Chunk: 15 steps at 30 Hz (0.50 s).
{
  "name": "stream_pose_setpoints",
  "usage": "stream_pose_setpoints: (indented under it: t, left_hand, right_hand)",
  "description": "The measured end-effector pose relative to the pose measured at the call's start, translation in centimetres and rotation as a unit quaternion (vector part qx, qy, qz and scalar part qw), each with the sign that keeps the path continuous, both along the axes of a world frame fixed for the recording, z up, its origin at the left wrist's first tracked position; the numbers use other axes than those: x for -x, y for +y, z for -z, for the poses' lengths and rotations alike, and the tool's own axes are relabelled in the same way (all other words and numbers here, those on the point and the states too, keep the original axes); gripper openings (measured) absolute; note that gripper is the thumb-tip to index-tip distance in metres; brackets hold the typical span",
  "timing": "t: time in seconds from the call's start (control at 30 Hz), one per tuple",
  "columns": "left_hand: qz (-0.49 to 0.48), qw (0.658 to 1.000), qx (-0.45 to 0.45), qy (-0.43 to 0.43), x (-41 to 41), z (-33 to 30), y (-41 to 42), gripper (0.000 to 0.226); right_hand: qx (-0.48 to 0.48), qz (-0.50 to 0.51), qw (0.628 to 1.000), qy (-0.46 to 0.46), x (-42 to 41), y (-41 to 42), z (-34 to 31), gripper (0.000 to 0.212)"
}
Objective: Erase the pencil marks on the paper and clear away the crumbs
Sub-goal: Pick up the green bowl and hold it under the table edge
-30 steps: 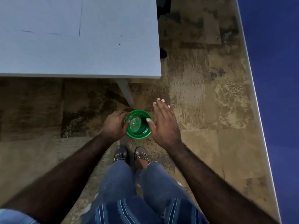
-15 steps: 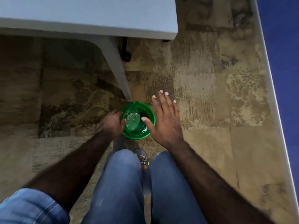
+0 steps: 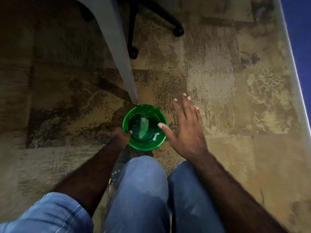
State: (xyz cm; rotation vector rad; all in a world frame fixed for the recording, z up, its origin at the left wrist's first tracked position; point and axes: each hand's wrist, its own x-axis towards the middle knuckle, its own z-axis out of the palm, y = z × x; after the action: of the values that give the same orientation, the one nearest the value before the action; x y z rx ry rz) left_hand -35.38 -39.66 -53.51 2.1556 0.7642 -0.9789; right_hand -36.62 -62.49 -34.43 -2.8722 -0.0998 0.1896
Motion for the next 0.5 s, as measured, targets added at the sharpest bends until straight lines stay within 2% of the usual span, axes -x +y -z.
stream_pose_setpoints:
  t: [0.17, 0.27, 0.33, 0.4, 0.5]
  left_hand:
    - [-0.055, 0.998, 0.015, 0.001, 0.3, 1.2, 0.7, 0.032]
    - [-0.024, 1.0, 0.0, -0.013, 1.1, 0.7, 1.7, 0.023]
    - [0.007, 1.0, -0.007, -0.018, 2.0, -1.1, 2.7, 0.019]
    - [0.014, 0.999, -0.001, -0.028, 2.7, -5.9, 3.6, 0.017]
    - [0.04, 0.998, 0.006, -0.046, 4.4, -10.9, 5.3, 0.03]
  right_hand:
    - [-0.023, 0.01, 1.0, -0.009, 0.6, -0.3, -1.4, 0.082]
    - [-0.047, 0.021, 0.999, 0.006, 1.3, -0.2, -3.6, 0.08]
    - [-0.059, 0.021, 0.998, 0.02, 1.8, 0.1, -5.8, 0.079]
    - [-0.07, 0.014, 0.997, 0.031, 2.3, 0.6, -8.4, 0.078]
    - [-0.088, -0.002, 0.995, 0.037, 2.9, 1.3, -12.9, 0.077]
